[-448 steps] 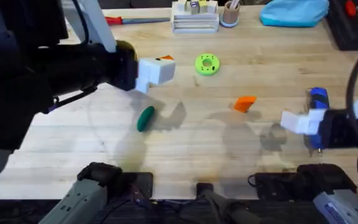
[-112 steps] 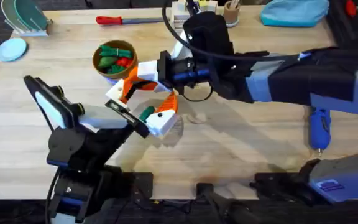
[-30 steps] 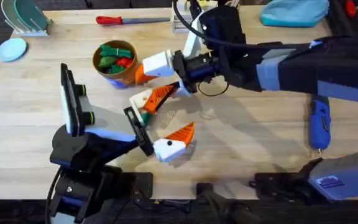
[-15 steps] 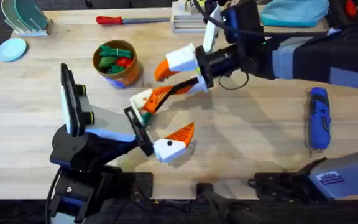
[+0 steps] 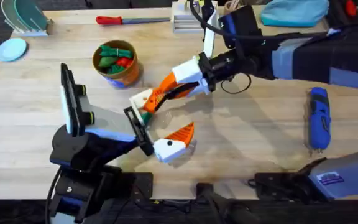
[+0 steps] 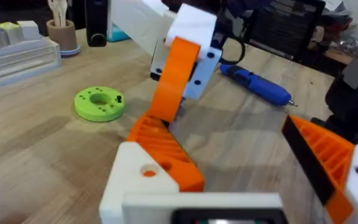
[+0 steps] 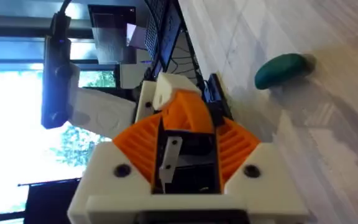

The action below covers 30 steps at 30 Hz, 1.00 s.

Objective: Pick up the gripper from the table and insert it into the empty holder that is missing its gripper. Then pick up a screw, insert it into the mounting hole, and use the screwdriver to tighten it. Finally, clean up the table by picking up the vegetable and placing it into the bucket.

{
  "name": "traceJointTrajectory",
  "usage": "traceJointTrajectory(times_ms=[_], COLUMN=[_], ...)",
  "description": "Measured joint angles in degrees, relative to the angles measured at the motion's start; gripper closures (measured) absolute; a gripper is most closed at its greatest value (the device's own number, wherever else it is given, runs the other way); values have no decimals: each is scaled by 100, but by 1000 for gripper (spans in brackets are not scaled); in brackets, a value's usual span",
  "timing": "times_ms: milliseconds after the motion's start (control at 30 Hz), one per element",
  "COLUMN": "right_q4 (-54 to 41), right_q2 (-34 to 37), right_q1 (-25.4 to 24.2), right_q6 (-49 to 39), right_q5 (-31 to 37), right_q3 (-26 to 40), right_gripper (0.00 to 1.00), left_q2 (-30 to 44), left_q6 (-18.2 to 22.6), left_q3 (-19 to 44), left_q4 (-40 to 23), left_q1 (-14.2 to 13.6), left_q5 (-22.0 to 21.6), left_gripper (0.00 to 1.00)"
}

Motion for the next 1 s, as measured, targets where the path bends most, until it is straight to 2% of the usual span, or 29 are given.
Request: traceJointTrajectory(times_ms=[100,200,233,700,1000], right_q4=[-6,-21,-24,58,1203], right_q2=[0,0,0,0,0], right_q1=[0,-7,-14,-11,83], right_q6=[-26,-37,-32,172,902], right_q5=[1,-41,-50,108,399], right_q3=[0,0,0,0,0], right_gripper=[686,959,983,991,992], left_q2=[-1,2,-1,1,2], left_q6=[0,0,0,-2,39], left_q3=[0,0,0,0,0], left_q4=[0,0,0,1,239], left_q1=[0,0,0,0,0], left_q5=[0,-9,-9,-36,-615], left_gripper=[9,9,9,9,9])
